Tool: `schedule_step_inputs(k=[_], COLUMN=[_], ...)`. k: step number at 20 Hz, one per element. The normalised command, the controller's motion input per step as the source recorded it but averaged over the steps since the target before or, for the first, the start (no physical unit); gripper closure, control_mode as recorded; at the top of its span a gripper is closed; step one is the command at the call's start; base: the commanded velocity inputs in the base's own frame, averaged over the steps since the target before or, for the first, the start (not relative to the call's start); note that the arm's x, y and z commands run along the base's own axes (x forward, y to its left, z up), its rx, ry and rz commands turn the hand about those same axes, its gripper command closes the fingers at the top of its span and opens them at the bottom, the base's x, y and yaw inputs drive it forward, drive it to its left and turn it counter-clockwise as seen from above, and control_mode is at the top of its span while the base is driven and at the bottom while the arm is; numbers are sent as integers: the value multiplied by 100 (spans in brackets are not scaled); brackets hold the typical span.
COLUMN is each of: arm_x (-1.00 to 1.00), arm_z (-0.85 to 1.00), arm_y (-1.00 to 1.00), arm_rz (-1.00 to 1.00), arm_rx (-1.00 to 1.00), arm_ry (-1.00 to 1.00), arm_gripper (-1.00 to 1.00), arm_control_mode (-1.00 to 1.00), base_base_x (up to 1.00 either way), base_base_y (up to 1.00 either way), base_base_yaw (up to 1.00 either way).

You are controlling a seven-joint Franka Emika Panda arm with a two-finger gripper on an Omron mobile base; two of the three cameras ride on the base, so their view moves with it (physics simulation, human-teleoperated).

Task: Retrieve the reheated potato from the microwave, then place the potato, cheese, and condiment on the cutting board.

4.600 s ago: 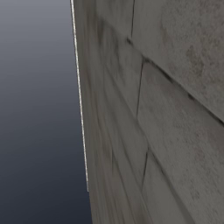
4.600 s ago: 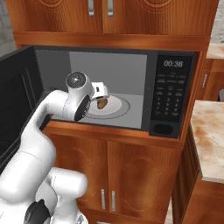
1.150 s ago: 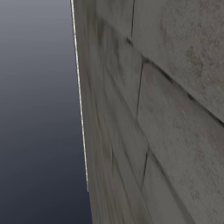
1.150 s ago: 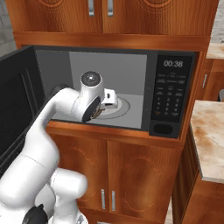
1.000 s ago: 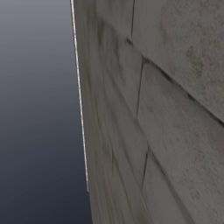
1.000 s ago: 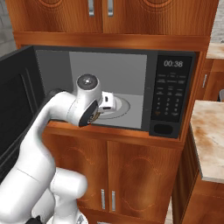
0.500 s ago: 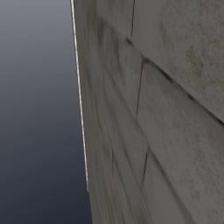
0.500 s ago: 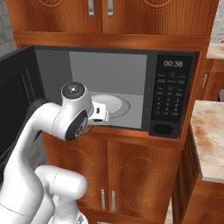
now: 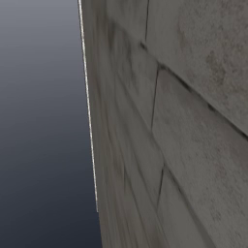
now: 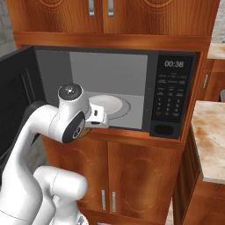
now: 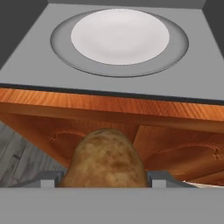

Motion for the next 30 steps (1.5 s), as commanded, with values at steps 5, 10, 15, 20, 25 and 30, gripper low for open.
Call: schedule_step_inputs(k=[5, 10, 15, 20, 25, 30], arm_x=[0, 0, 0, 0, 0, 0], arm_z=[0, 0, 0, 0, 0, 0], arm_y=[0, 0, 0, 0, 0, 0], arm_rz=[0, 0, 0, 0, 0, 0], arm_rx=[0, 0, 0, 0, 0, 0], arm_ry=[0, 0, 0, 0, 0, 0], arm_gripper=[100, 100, 100, 100, 100, 100], arm_control_mode=[-100, -100, 100, 100, 100, 100], base_base_x=[0, 0, 0, -1, -55, -58], base_base_y=[0, 0, 0, 0, -2, -2], base_base_yaw=[0, 0, 0, 0, -6, -7])
